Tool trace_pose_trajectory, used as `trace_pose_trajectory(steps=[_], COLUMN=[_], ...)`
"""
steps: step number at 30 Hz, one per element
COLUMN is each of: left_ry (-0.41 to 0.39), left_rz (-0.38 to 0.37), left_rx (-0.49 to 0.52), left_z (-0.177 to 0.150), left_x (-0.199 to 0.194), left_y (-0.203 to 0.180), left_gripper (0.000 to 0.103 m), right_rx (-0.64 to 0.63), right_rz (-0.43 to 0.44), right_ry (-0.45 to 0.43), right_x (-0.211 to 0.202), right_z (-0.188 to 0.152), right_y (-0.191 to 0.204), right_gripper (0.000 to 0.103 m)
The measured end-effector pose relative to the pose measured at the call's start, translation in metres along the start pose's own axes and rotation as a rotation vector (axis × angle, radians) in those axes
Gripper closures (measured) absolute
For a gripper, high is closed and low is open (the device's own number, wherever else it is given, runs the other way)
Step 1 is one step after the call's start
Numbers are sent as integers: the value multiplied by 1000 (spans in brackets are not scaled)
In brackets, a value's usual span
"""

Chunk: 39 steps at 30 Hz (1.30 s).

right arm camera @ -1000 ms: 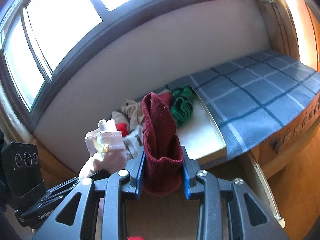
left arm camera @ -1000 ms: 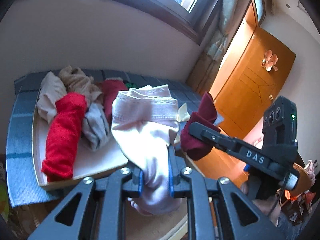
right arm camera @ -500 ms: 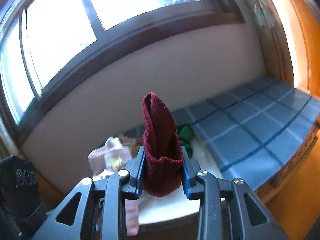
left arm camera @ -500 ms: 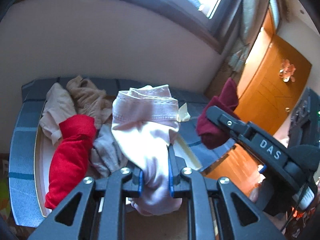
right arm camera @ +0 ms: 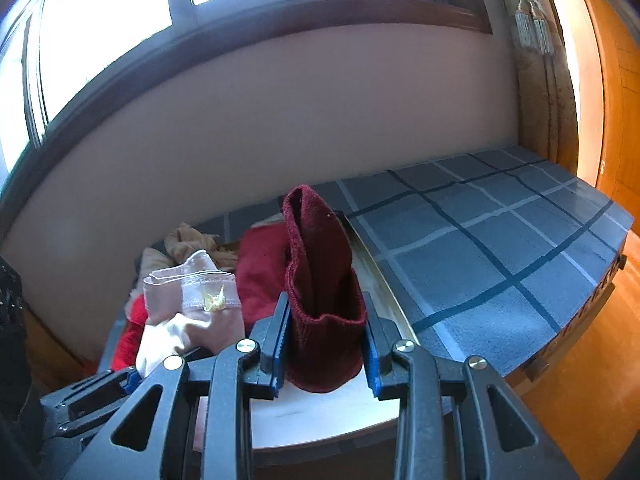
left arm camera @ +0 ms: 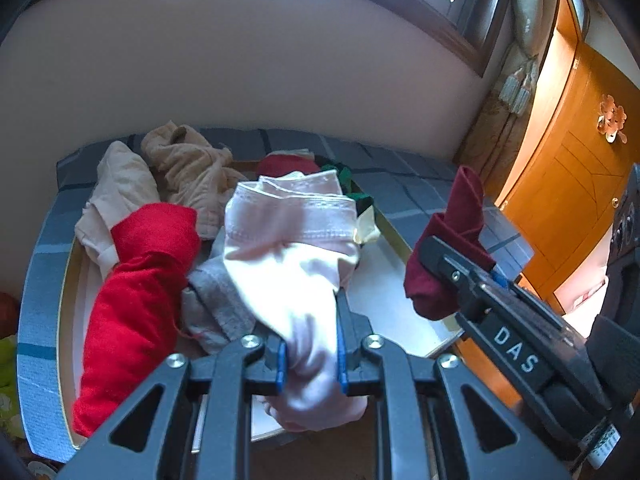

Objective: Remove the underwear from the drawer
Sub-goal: 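Carry the pink-white underwear and dark red sock over the white tray with both tools, then lower both tools and open them to drop the clothes onto the tray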

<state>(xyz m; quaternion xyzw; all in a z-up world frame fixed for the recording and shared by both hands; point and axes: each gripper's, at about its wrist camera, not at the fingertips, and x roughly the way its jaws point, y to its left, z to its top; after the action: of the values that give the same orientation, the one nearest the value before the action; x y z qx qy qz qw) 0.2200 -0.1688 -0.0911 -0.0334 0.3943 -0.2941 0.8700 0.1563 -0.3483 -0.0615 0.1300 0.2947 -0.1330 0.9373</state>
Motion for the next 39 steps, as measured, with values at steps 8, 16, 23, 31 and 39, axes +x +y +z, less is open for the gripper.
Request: trace_pose_trajectory(steps=[8, 16, 23, 31, 39], left_ry=[17, 38, 62, 67, 62], left_rz=[31, 56, 89, 107, 110], left_rx=[-1, -8, -6, -1, -4], left_z=[-1, -2, -5, -5, -5], left_x=[10, 20, 34, 41, 39], left_y=[1, 2, 1, -1, 1], left_gripper=[87, 87, 87, 87, 80], right_rx=[-2, -31, -32, -42, -24], right_rz=[-34, -30, -33, -31, 56], right_ry=[93, 168, 202, 204, 174], right_x=[24, 47, 58, 64, 64], right_z=[-9, -16, -18, -18, -16], right_y=[-7, -4, -5, -5, -7], right_gripper=[69, 69, 69, 69, 62])
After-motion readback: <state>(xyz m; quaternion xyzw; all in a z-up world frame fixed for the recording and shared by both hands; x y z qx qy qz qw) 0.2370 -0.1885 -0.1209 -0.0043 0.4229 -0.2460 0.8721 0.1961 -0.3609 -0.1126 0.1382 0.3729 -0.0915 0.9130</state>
